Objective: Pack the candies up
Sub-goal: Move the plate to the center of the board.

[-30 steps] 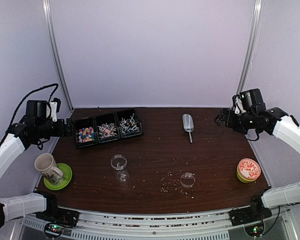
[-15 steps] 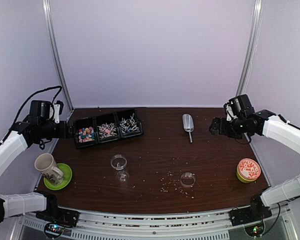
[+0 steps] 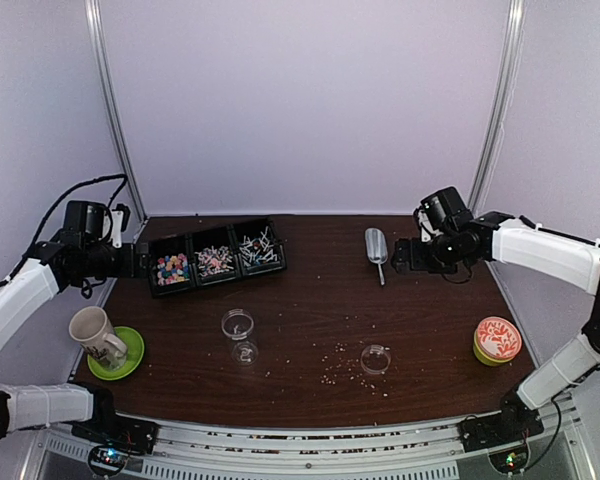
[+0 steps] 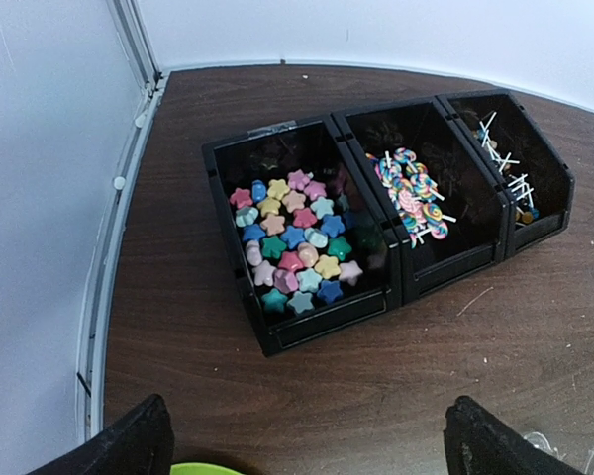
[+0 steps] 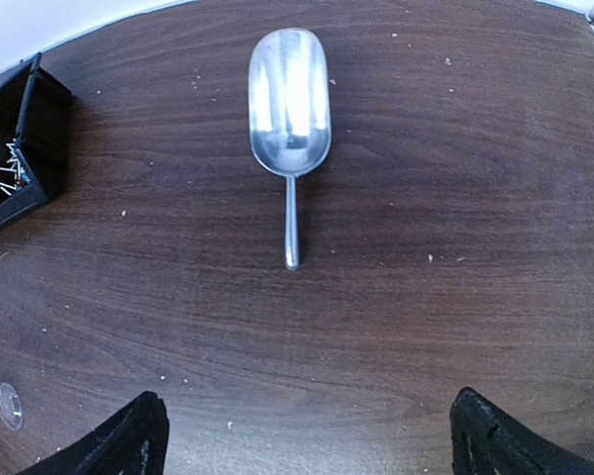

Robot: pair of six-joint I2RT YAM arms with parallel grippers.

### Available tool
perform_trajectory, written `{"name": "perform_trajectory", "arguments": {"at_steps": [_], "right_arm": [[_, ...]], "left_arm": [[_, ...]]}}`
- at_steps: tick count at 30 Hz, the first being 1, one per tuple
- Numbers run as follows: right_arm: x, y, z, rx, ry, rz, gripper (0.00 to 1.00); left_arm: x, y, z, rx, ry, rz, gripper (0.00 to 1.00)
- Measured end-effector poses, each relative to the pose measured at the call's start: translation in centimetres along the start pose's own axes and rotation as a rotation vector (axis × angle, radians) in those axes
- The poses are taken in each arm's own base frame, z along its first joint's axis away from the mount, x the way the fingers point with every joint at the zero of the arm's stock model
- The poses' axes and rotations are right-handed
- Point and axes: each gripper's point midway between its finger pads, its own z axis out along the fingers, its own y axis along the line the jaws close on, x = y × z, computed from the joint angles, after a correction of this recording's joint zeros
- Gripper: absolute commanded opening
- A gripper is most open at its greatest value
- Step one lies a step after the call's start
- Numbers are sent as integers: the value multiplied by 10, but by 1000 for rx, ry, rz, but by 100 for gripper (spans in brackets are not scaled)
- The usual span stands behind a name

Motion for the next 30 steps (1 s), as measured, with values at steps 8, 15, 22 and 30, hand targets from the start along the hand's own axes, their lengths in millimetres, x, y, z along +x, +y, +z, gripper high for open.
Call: {"name": "perform_trajectory", "arguments": {"at_steps": [8, 15, 22, 30], "right_arm": [[1, 24, 24, -17, 36, -62, 100], [2, 38, 24, -39, 39, -99, 99], [4, 44, 20, -50, 38, -123, 99], [-2, 51, -6, -87, -17, -130, 99]], "left_arm": [[7, 6, 13, -32, 50, -17, 98], [0, 17, 28, -114, 117, -66, 98], [-32, 24, 51, -169, 146, -131, 98], [-70, 38, 100, -232, 168, -186, 98]]}}
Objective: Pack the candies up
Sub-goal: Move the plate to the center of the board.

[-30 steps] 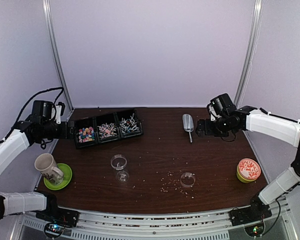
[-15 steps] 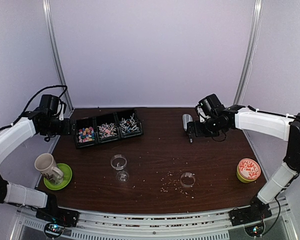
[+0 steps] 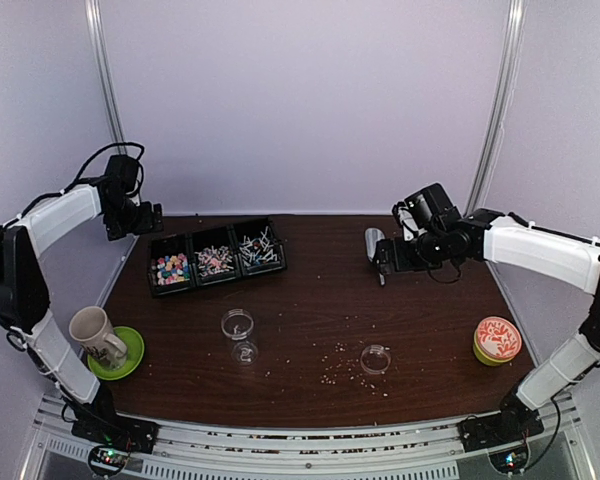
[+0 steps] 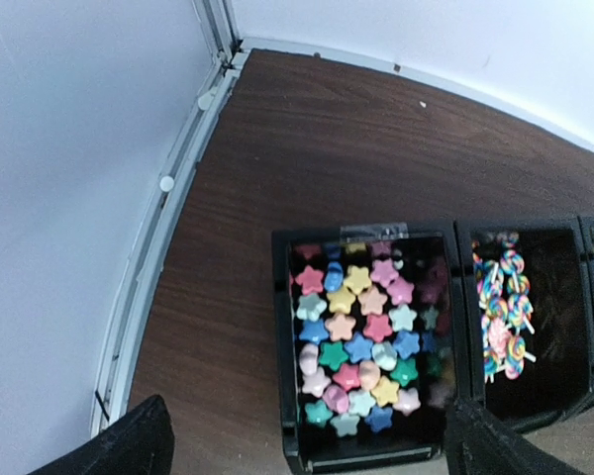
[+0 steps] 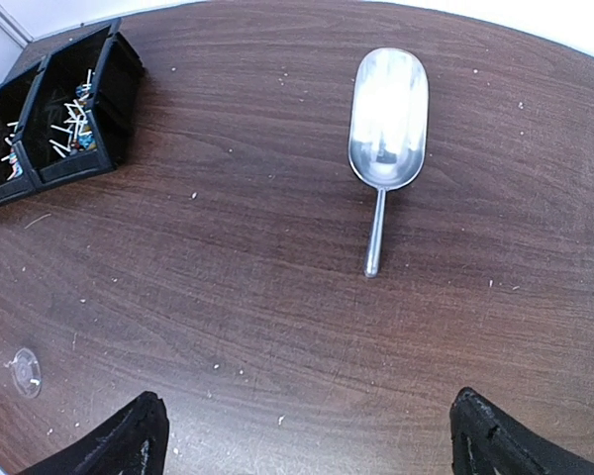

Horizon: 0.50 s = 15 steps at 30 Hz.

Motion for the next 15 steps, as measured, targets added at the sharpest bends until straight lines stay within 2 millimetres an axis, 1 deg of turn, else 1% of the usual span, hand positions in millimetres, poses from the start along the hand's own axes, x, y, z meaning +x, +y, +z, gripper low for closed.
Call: {"name": "perform_trajectory", "arguments": {"at_steps": [4, 7, 10, 15], "right_arm": [[6, 2, -8, -9, -5, -8, 99], [12, 3, -9, -12, 1, -16, 100], [17, 5, -9, -13, 10, -24, 100], [22, 8, -10, -13, 13, -37, 100]], "left_arm": [[-23, -2, 26, -18, -1, 9, 98], [-33, -4, 45, -24, 6, 31, 98], [-34, -8, 66, -8, 25, 51, 98], [-25, -16, 100, 51, 63, 68, 98]]}}
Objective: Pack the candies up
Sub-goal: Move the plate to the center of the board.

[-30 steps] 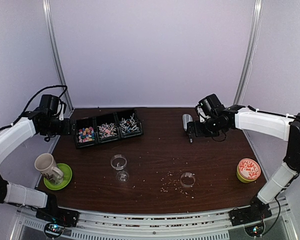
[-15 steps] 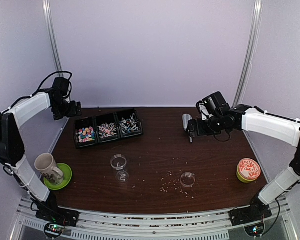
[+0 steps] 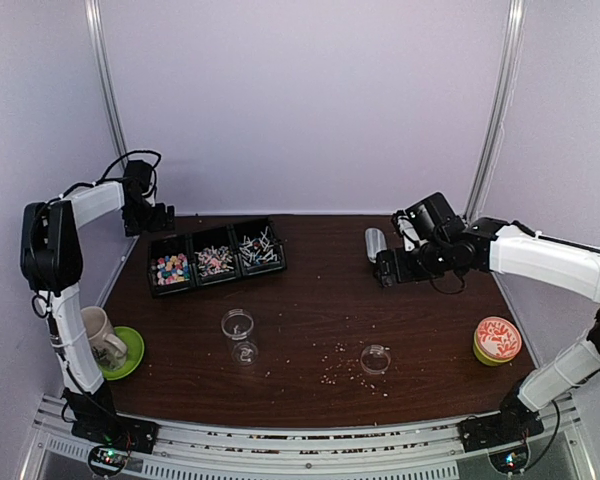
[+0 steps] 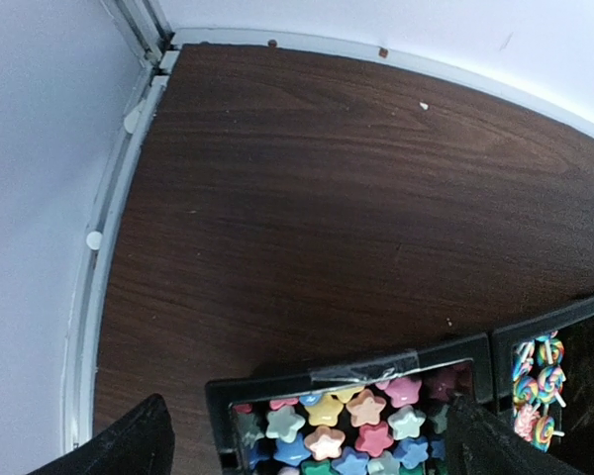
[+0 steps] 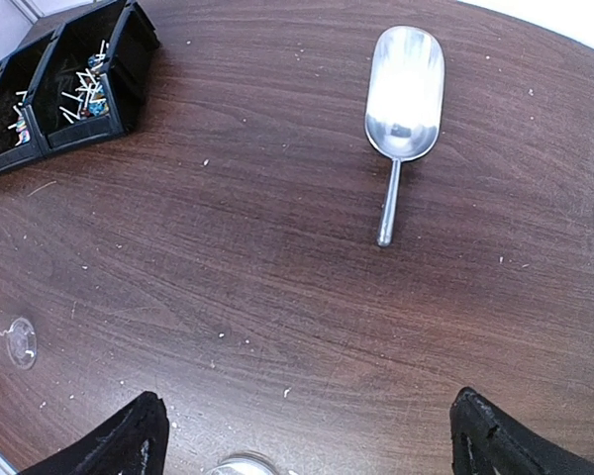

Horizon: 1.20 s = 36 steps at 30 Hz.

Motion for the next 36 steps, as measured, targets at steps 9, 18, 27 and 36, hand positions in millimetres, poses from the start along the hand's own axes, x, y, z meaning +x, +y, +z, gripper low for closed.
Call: {"name": "perform_trajectory", "arguments": {"at_steps": [9, 18, 27, 36], "right_arm": [[6, 11, -2, -9, 6, -28, 100], [10, 13, -2, 4, 16, -42, 99], [12, 16, -3, 4, 17, -47, 100], [14, 21, -2, -2, 23, -58, 100]], "left_arm": [[-8, -10, 27, 104, -14, 2, 98], [-15, -26, 40, 198, -19, 32, 98], [3, -43, 44, 304, 30, 46, 88], [26, -51, 24, 381, 67, 10, 84]]}}
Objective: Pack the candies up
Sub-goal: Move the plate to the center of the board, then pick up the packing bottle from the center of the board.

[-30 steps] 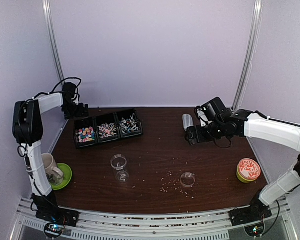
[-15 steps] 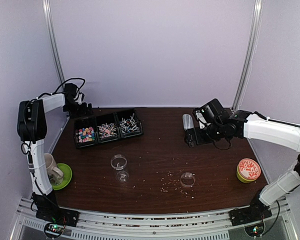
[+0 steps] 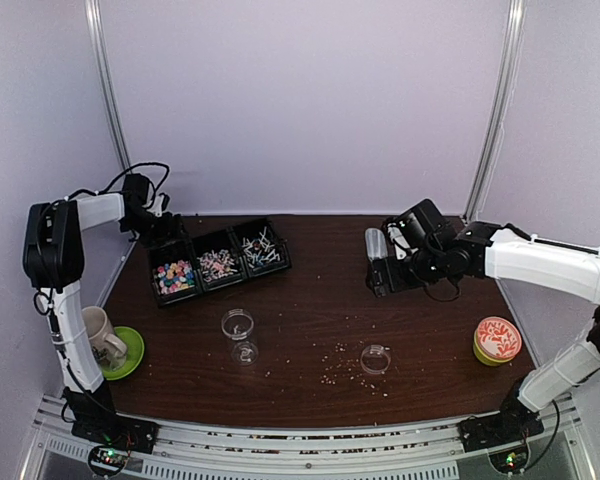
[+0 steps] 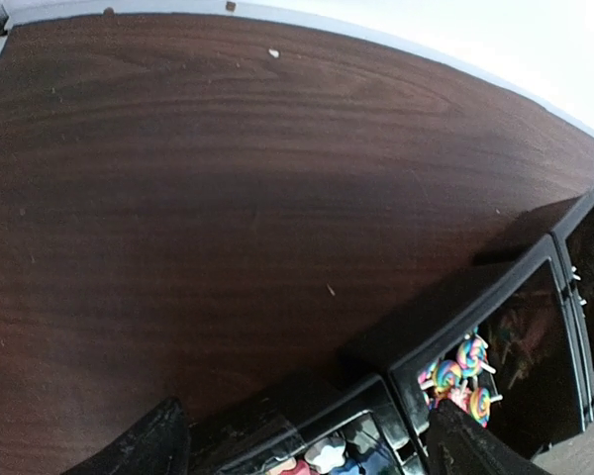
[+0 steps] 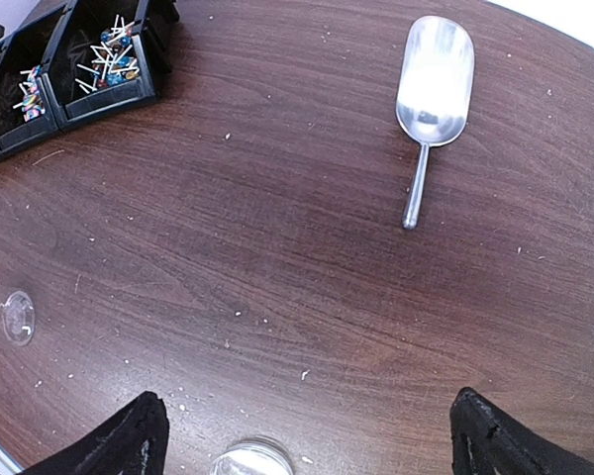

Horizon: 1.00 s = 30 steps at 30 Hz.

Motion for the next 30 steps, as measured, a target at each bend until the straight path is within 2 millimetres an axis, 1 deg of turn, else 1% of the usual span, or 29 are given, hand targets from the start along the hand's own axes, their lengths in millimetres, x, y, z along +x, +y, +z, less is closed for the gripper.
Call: {"name": "perform_trajectory", "arguments": {"at_steps": [4, 10, 14, 16, 17, 20, 23, 25, 27, 28, 30], "right_arm": [[2, 2, 1, -1, 5, -5, 99], [0, 2, 1, 0, 2, -6, 100], [-2, 3, 1, 2, -2, -10, 99], [-3, 3, 1, 1, -2, -14, 100], [-4, 4, 1, -1, -3, -17, 100], [-5, 7, 0, -15, -4, -39, 100], [-4, 13, -1, -37, 1, -77, 100], [-2, 20, -3, -52, 6, -113, 100], [-3, 26, -6, -66, 2, -142, 99], [-5, 28, -7, -70, -2, -149, 99], [-5, 31, -9, -76, -4, -161, 100]], "left_arm": [[16, -11, -11, 15, 22, -10, 84], [39, -43, -23, 46, 45, 3, 85], [55, -62, -29, 66, 65, 13, 90], [61, -70, -37, 75, 70, 17, 93], [63, -74, -41, 80, 70, 19, 97], [58, -85, -59, 93, 35, 34, 98], [46, -96, -88, 105, -37, 60, 98], [42, -103, -106, 109, -79, 81, 98], [46, -114, -121, 115, -106, 113, 98], [49, -120, -125, 120, -110, 128, 98], [63, -134, -131, 133, -107, 174, 98]]}}
